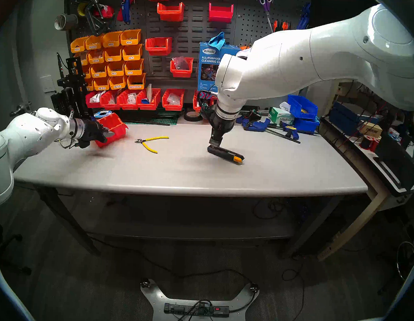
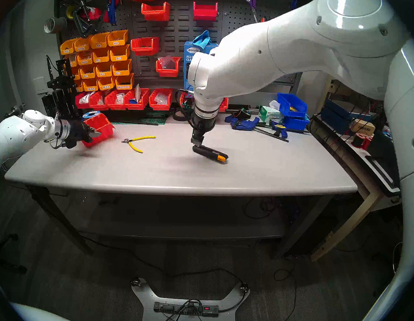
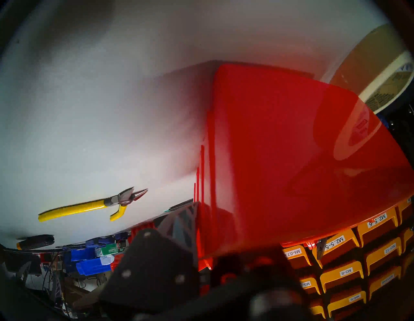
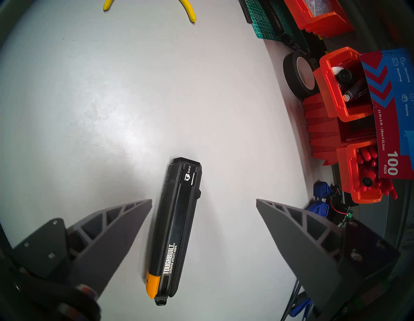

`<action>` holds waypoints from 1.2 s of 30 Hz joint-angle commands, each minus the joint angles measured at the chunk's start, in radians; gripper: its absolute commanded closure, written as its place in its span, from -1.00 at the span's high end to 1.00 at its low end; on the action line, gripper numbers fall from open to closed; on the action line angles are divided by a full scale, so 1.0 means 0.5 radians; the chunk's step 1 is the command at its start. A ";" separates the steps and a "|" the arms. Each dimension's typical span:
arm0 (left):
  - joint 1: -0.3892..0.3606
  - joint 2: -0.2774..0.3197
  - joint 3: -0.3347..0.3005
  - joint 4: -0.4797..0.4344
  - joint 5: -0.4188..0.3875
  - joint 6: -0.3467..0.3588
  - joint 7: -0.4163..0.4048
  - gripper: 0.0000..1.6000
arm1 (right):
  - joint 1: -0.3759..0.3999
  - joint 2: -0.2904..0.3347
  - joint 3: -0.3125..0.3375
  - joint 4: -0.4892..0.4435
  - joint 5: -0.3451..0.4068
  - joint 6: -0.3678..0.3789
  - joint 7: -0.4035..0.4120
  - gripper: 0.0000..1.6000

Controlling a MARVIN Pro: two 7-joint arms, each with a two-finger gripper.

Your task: Take out tools from the storage box

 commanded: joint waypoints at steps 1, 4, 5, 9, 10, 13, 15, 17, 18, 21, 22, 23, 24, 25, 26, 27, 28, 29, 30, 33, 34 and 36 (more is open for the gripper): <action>-0.028 -0.034 -0.020 0.065 -0.007 0.026 0.031 -0.32 | 0.037 0.008 0.007 0.003 -0.003 0.002 -0.005 1.00; -0.028 -0.045 -0.022 0.084 -0.007 0.025 0.053 0.87 | 0.037 0.008 0.007 0.003 -0.003 0.002 -0.005 1.00; -0.027 -0.048 -0.023 0.089 -0.008 0.026 0.058 1.00 | 0.037 0.008 0.007 0.003 -0.003 0.002 -0.005 1.00; -0.030 -0.055 -0.026 0.104 -0.008 0.030 0.073 1.00 | 0.037 0.008 0.007 0.003 -0.003 0.002 -0.005 1.00; -0.029 -0.057 -0.034 0.112 -0.017 0.035 0.085 1.00 | 0.037 0.008 0.007 0.003 -0.003 0.002 -0.005 1.00; -0.035 -0.050 -0.049 0.101 -0.028 0.047 0.094 1.00 | 0.037 0.008 0.008 0.004 -0.004 0.002 -0.005 1.00; -0.034 -0.046 -0.058 0.096 -0.035 0.055 0.093 1.00 | 0.037 0.008 0.008 0.004 -0.004 0.002 -0.005 1.00; -0.030 -0.039 -0.110 0.078 -0.085 0.100 0.089 1.00 | 0.036 0.008 0.008 0.004 -0.004 0.002 -0.005 1.00; -0.030 -0.039 -0.110 0.078 -0.085 0.100 0.089 1.00 | 0.036 0.008 0.008 0.004 -0.004 0.002 -0.005 1.00; -0.031 -0.033 -0.237 0.040 -0.221 0.174 0.104 1.00 | 0.035 0.007 0.008 0.007 -0.004 0.002 -0.004 1.00; -0.038 -0.032 -0.261 0.027 -0.243 0.189 0.114 1.00 | 0.034 0.007 0.008 0.007 -0.004 0.002 -0.004 1.00; -0.038 -0.031 -0.304 0.010 -0.292 0.214 0.125 1.00 | 0.034 0.007 0.008 0.008 -0.005 0.002 -0.003 1.00; -0.038 -0.031 -0.304 0.010 -0.292 0.214 0.125 1.00 | 0.034 0.007 0.008 0.008 -0.005 0.002 -0.003 1.00; -0.039 -0.030 -0.335 -0.006 -0.325 0.223 0.120 1.00 | 0.033 0.007 0.008 0.008 -0.005 0.002 -0.003 1.00; -0.035 -0.034 -0.398 -0.042 -0.392 0.290 0.117 1.00 | 0.033 0.007 0.008 0.008 -0.005 0.002 -0.003 1.00; -0.034 -0.037 -0.421 -0.058 -0.419 0.301 0.118 1.00 | 0.033 0.007 0.008 0.008 -0.005 0.002 -0.003 1.00; -0.034 -0.037 -0.421 -0.058 -0.419 0.301 0.118 1.00 | 0.033 0.007 0.008 0.008 -0.005 0.002 -0.003 1.00; -0.029 -0.039 -0.459 -0.082 -0.462 0.329 0.121 1.00 | 0.032 0.007 0.008 0.009 -0.005 0.001 -0.003 1.00; -0.021 -0.038 -0.491 -0.106 -0.495 0.363 0.118 1.00 | 0.032 0.007 0.008 0.009 -0.005 0.001 -0.003 1.00; 0.024 -0.055 -0.587 -0.163 -0.614 0.461 0.083 1.00 | 0.032 0.007 0.008 0.009 -0.005 0.001 -0.003 1.00; 0.044 -0.057 -0.615 -0.188 -0.650 0.499 0.074 1.00 | 0.032 0.007 0.009 0.009 -0.005 0.002 -0.003 1.00; 0.093 -0.069 -0.679 -0.232 -0.733 0.583 0.033 1.00 | 0.032 0.007 0.009 0.009 -0.005 0.002 -0.003 1.00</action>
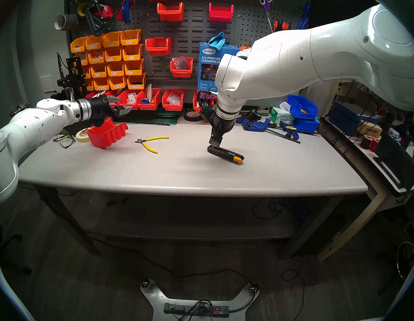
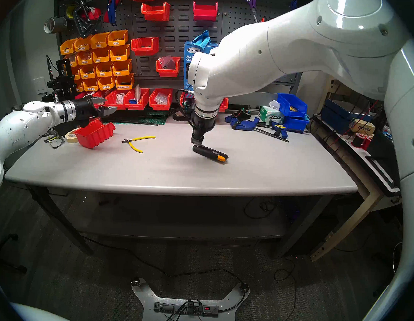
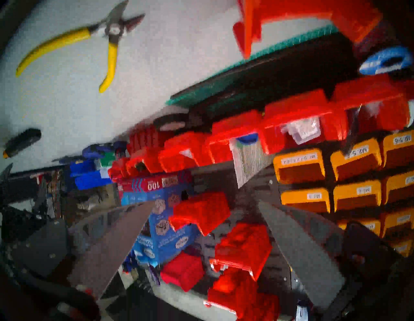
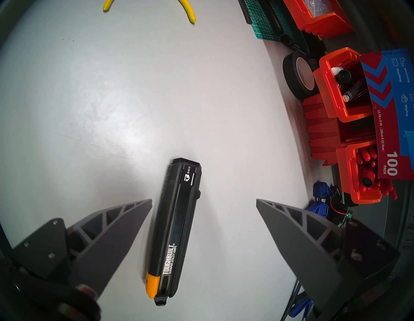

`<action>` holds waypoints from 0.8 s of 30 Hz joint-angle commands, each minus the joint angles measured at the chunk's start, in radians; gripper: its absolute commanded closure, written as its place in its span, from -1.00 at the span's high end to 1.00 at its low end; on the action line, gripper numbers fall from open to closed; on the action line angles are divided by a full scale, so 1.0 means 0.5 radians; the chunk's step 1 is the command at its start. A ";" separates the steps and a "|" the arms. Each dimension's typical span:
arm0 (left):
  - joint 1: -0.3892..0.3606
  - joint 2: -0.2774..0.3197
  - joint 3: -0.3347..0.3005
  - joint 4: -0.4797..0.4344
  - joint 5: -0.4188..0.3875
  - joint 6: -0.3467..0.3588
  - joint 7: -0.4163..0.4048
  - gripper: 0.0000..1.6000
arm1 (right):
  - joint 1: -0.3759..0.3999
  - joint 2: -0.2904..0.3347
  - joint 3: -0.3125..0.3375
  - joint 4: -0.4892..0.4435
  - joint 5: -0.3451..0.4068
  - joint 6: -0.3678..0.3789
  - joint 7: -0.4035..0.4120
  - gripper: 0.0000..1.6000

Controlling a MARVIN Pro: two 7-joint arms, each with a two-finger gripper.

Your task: Take out tools from the storage box

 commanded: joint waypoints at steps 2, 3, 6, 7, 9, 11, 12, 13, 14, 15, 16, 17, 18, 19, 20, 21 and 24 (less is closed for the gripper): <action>0.121 -0.049 -0.269 -0.161 -0.322 0.311 -0.117 1.00 | 0.033 0.005 0.005 0.008 -0.002 0.002 -0.002 1.00; 0.129 -0.057 -0.288 -0.188 -0.363 0.245 -0.142 1.00 | 0.033 0.005 0.006 0.008 -0.002 0.002 -0.002 1.00; 0.218 -0.081 -0.380 -0.251 -0.444 0.377 -0.196 1.00 | 0.033 0.006 0.006 0.008 -0.002 0.002 -0.002 1.00; 0.252 -0.087 -0.401 -0.282 -0.480 0.449 -0.223 1.00 | 0.033 0.006 0.006 0.008 -0.003 0.002 -0.002 1.00; 0.305 -0.092 -0.448 -0.343 -0.532 0.493 -0.253 1.00 | 0.033 0.006 0.006 0.008 -0.003 0.003 -0.002 1.00; 0.358 -0.088 -0.484 -0.418 -0.576 0.540 -0.275 1.00 | 0.033 0.006 0.006 0.007 -0.003 0.003 -0.002 1.00; 0.383 -0.085 -0.494 -0.454 -0.589 0.571 -0.292 1.00 | 0.034 0.006 0.006 0.007 -0.003 0.003 -0.002 1.00; 0.408 -0.081 -0.499 -0.489 -0.600 0.590 -0.302 1.00 | 0.034 0.006 0.006 0.007 -0.003 0.003 -0.002 1.00; 0.443 -0.076 -0.511 -0.535 -0.627 0.663 -0.335 1.00 | 0.034 0.006 0.006 0.007 -0.003 0.003 -0.002 1.00; 0.474 -0.078 -0.534 -0.564 -0.661 0.663 -0.354 1.00 | 0.034 0.006 0.006 0.007 -0.003 0.003 -0.002 1.00; 0.498 -0.079 -0.546 -0.590 -0.680 0.685 -0.368 1.00 | 0.034 0.006 0.006 0.007 -0.003 0.003 -0.002 1.00; 0.534 -0.074 -0.557 -0.642 -0.730 0.754 -0.402 1.00 | 0.034 0.006 0.006 0.007 -0.003 0.003 -0.002 1.00; 0.551 -0.061 -0.576 -0.684 -0.730 0.773 -0.436 1.00 | 0.035 0.006 0.006 0.006 -0.003 0.003 -0.002 1.00; 0.562 -0.049 -0.578 -0.721 -0.733 0.811 -0.467 1.00 | 0.035 0.007 0.006 0.005 -0.003 0.003 -0.003 1.00; 0.574 -0.040 -0.588 -0.752 -0.726 0.835 -0.501 1.00 | 0.038 -0.005 -0.008 0.006 -0.036 -0.012 0.014 1.00; 0.580 -0.025 -0.580 -0.795 -0.723 0.878 -0.543 1.00 | 0.036 -0.010 -0.011 0.008 -0.047 -0.020 0.014 1.00; 0.584 -0.006 -0.560 -0.852 -0.706 0.939 -0.619 1.00 | 0.026 -0.029 -0.015 0.034 -0.069 -0.030 -0.007 1.00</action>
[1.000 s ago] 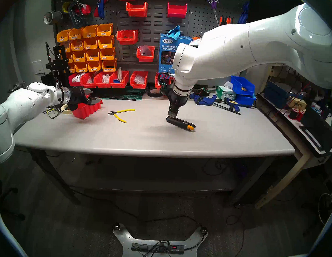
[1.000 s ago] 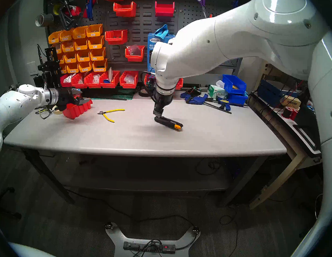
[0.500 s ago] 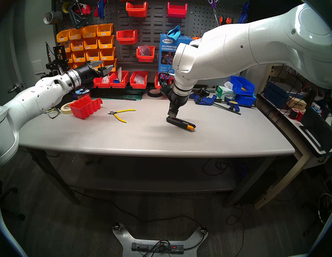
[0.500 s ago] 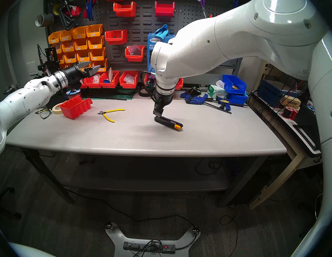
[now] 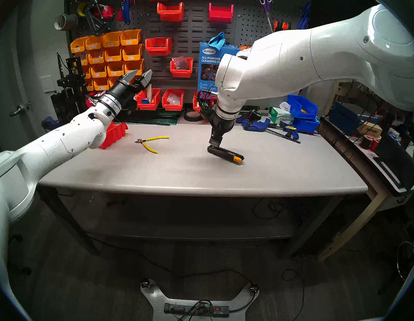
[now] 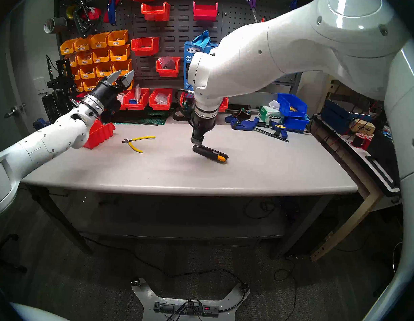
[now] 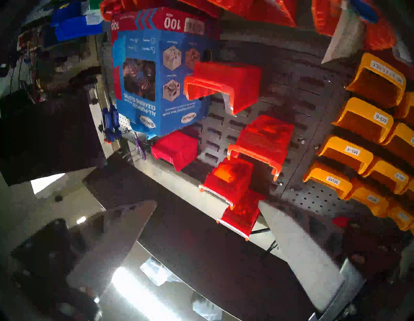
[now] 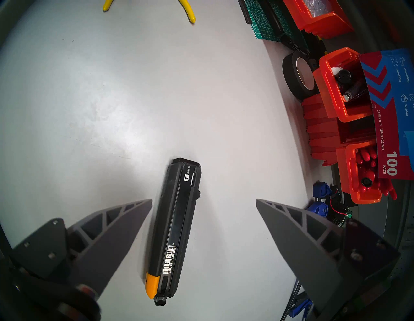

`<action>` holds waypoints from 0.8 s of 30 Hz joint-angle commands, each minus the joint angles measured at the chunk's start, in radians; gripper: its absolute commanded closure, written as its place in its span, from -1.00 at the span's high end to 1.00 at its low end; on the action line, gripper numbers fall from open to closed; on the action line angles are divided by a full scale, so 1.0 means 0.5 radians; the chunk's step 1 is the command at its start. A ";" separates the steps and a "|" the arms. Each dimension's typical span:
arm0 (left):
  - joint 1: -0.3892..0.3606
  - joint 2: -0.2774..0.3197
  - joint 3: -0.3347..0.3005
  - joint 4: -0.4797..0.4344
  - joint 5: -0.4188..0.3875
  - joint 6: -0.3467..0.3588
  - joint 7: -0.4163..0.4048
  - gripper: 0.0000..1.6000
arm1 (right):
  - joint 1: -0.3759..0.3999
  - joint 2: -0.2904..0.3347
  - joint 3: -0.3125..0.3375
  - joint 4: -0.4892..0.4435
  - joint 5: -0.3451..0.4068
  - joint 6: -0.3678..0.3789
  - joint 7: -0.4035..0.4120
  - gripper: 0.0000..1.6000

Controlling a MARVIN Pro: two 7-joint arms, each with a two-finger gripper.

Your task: Take out tools from the storage box

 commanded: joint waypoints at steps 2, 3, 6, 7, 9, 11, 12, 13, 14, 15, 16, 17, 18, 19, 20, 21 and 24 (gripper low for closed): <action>0.055 0.069 -0.037 -0.174 -0.021 0.188 -0.182 1.00 | 0.014 -0.030 -0.009 0.061 -0.042 -0.018 -0.036 1.00; 0.055 0.070 -0.035 -0.179 -0.018 0.191 -0.191 1.00 | 0.005 -0.026 -0.003 0.078 -0.030 -0.021 -0.046 1.00; 0.055 0.073 -0.033 -0.186 -0.011 0.196 -0.205 1.00 | -0.042 0.020 0.050 0.143 0.068 -0.027 -0.103 1.00; 0.056 0.074 -0.033 -0.189 -0.009 0.197 -0.209 1.00 | -0.055 0.031 0.063 0.163 0.089 -0.030 -0.111 1.00; 0.057 0.076 -0.032 -0.192 -0.007 0.198 -0.214 1.00 | -0.086 0.071 0.105 0.203 0.163 -0.043 -0.146 1.00; 0.056 0.077 -0.031 -0.196 -0.006 0.199 -0.219 1.00 | -0.115 0.103 0.139 0.236 0.244 -0.046 -0.190 1.00; 0.056 0.078 -0.030 -0.196 -0.006 0.198 -0.219 1.00 | -0.128 0.124 0.160 0.249 0.290 -0.047 -0.210 1.00; 0.056 0.080 -0.029 -0.200 -0.005 0.200 -0.225 1.00 | -0.139 0.137 0.174 0.257 0.331 -0.048 -0.237 1.00; 0.056 0.080 -0.028 -0.202 -0.004 0.200 -0.227 1.00 | -0.154 0.162 0.198 0.265 0.389 -0.053 -0.265 1.00; 0.056 0.081 -0.028 -0.204 -0.004 0.201 -0.229 1.00 | -0.162 0.177 0.210 0.267 0.423 -0.056 -0.284 1.00; 0.056 0.082 -0.027 -0.205 -0.004 0.200 -0.230 1.00 | -0.175 0.200 0.233 0.274 0.476 -0.058 -0.314 1.00; 0.056 0.083 -0.026 -0.208 -0.003 0.202 -0.234 1.00 | -0.185 0.219 0.250 0.269 0.527 -0.068 -0.351 1.00; 0.056 0.084 -0.026 -0.209 -0.003 0.202 -0.235 1.00 | -0.199 0.247 0.275 0.271 0.583 -0.081 -0.383 1.00; 0.055 0.085 -0.025 -0.211 -0.002 0.202 -0.238 1.00 | -0.207 0.264 0.291 0.265 0.630 -0.088 -0.420 1.00; 0.055 0.086 -0.025 -0.212 -0.002 0.202 -0.240 1.00 | -0.219 0.290 0.313 0.262 0.681 -0.107 -0.451 1.00; 0.055 0.086 -0.024 -0.214 -0.002 0.202 -0.242 1.00 | -0.226 0.309 0.329 0.252 0.722 -0.120 -0.484 1.00; 0.055 0.088 -0.023 -0.218 -0.001 0.202 -0.247 1.00 | -0.258 0.374 0.382 0.224 0.872 -0.175 -0.593 1.00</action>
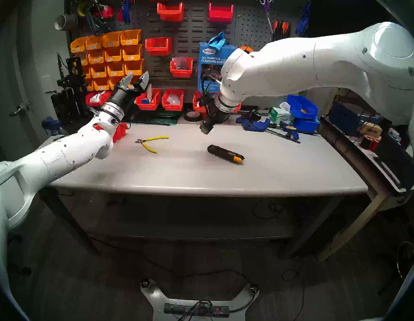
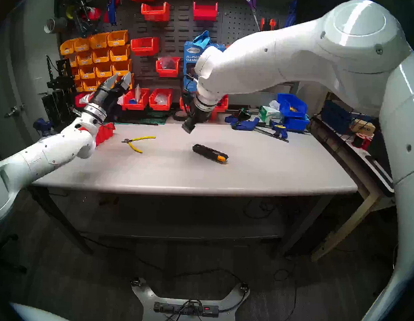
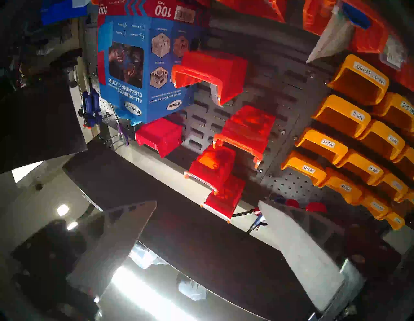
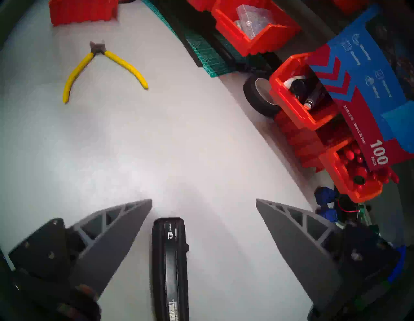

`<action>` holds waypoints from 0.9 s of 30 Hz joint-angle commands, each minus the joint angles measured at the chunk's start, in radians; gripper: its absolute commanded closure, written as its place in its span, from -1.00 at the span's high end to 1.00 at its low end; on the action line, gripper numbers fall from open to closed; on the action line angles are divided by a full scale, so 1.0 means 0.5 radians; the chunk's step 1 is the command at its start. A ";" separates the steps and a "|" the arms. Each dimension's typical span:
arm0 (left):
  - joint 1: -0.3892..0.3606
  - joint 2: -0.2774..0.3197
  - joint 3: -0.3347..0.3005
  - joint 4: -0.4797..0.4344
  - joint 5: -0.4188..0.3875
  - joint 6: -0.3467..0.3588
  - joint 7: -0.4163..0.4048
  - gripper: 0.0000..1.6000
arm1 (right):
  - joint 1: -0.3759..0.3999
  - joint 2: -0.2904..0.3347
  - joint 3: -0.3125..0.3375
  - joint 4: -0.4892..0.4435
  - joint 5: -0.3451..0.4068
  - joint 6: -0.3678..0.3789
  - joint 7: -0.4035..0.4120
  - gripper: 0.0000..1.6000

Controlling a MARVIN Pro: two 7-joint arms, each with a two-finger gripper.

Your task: Take out tools from the storage box

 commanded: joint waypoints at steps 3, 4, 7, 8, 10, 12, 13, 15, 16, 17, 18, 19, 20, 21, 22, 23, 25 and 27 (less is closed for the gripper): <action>-0.036 0.009 -0.019 -0.014 0.011 0.024 -0.009 1.00 | -0.072 0.254 0.164 -0.061 0.397 -0.159 -0.320 1.00; -0.036 0.009 -0.018 -0.015 0.011 0.024 -0.010 1.00 | -0.080 0.272 0.175 -0.072 0.435 -0.181 -0.338 1.00; -0.037 0.011 -0.017 -0.018 0.013 0.025 -0.015 1.00 | -0.100 0.331 0.210 -0.153 0.560 -0.289 -0.464 1.00; -0.037 0.012 -0.017 -0.019 0.013 0.025 -0.016 1.00 | -0.108 0.351 0.223 -0.171 0.600 -0.327 -0.485 1.00; -0.037 0.013 -0.017 -0.021 0.015 0.025 -0.019 1.00 | -0.123 0.387 0.258 -0.207 0.673 -0.377 -0.536 1.00; -0.037 0.013 -0.017 -0.023 0.017 0.026 -0.021 1.00 | -0.136 0.429 0.296 -0.271 0.734 -0.465 -0.626 1.00; -0.037 0.014 -0.017 -0.024 0.018 0.026 -0.023 1.00 | -0.140 0.447 0.304 -0.306 0.764 -0.521 -0.666 1.00; -0.036 0.014 -0.017 -0.025 0.020 0.027 -0.026 1.00 | -0.166 0.483 0.344 -0.344 0.804 -0.572 -0.719 1.00; -0.036 0.015 -0.017 -0.026 0.021 0.027 -0.027 1.00 | -0.179 0.496 0.365 -0.357 0.828 -0.596 -0.749 1.00; -0.036 0.015 -0.018 -0.027 0.023 0.027 -0.029 1.00 | -0.191 0.511 0.380 -0.381 0.837 -0.628 -0.780 1.00; -0.036 0.015 -0.018 -0.028 0.025 0.028 -0.031 1.00 | -0.199 0.522 0.386 -0.414 0.842 -0.683 -0.822 1.00; -0.036 0.015 -0.018 -0.028 0.026 0.028 -0.032 1.00 | -0.209 0.530 0.401 -0.427 0.837 -0.690 -0.850 1.00; -0.035 0.016 -0.019 -0.029 0.028 0.028 -0.033 1.00 | -0.223 0.542 0.417 -0.450 0.841 -0.729 -0.893 1.00; -0.035 0.016 -0.019 -0.029 0.029 0.029 -0.034 1.00 | -0.234 0.550 0.424 -0.471 0.844 -0.770 -0.924 1.00; -0.035 0.016 -0.020 -0.030 0.031 0.029 -0.036 1.00 | -0.245 0.558 0.432 -0.492 0.842 -0.818 -0.965 1.00; -0.034 0.016 -0.020 -0.030 0.032 0.029 -0.037 1.00 | -0.261 0.567 0.448 -0.500 0.830 -0.819 -0.994 1.00; -0.034 0.017 -0.021 -0.031 0.034 0.029 -0.039 1.00 | -0.290 0.589 0.465 -0.527 0.849 -0.908 -1.059 1.00; -0.034 0.017 -0.022 -0.032 0.036 0.029 -0.041 1.00 | -0.310 0.612 0.480 -0.558 0.846 -0.989 -1.113 1.00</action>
